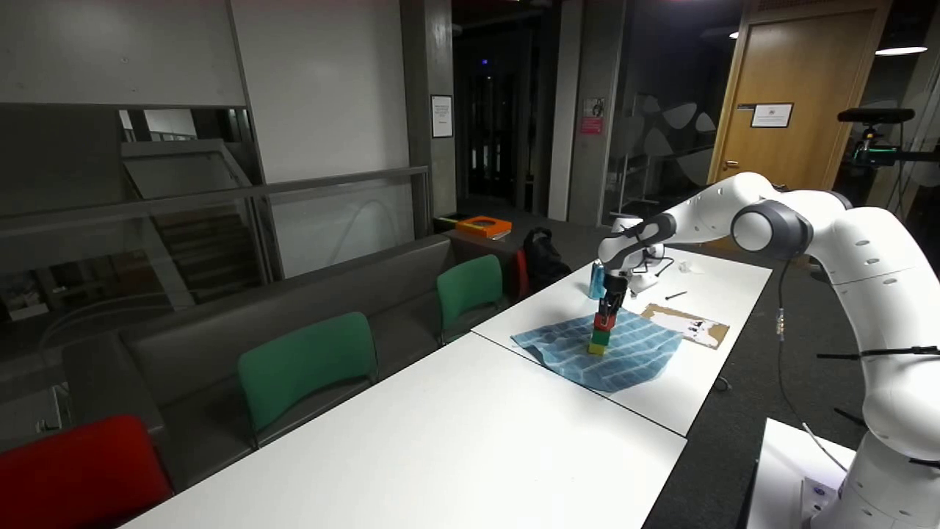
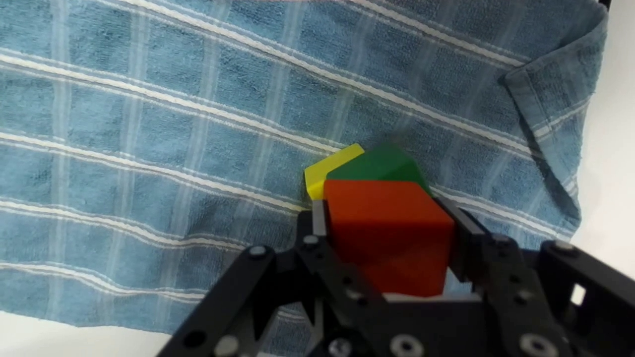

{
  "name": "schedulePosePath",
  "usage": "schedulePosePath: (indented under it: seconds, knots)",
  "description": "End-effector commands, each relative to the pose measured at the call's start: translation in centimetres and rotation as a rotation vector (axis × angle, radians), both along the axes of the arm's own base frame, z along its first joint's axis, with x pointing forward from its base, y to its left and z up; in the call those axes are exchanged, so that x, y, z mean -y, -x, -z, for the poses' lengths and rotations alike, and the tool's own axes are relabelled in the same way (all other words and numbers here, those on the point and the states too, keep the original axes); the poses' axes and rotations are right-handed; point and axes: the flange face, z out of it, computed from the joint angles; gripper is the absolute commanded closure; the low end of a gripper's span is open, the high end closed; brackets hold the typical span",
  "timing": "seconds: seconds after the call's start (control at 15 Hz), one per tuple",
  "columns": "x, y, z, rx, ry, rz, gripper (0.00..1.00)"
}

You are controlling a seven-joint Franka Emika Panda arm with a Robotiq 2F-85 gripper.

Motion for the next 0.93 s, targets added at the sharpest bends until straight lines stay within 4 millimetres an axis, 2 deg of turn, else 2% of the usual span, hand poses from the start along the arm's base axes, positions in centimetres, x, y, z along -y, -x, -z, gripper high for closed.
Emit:
schedulePosePath:
  seconds: [0.0, 0.87]
  knots:
    - [0.5, -0.18, -0.62, -0.015, -0.002, 0.0, 0.69]
    - [-0.31, 0.66, -1.26, 0.0, 0.001, 0.007, 0.69]
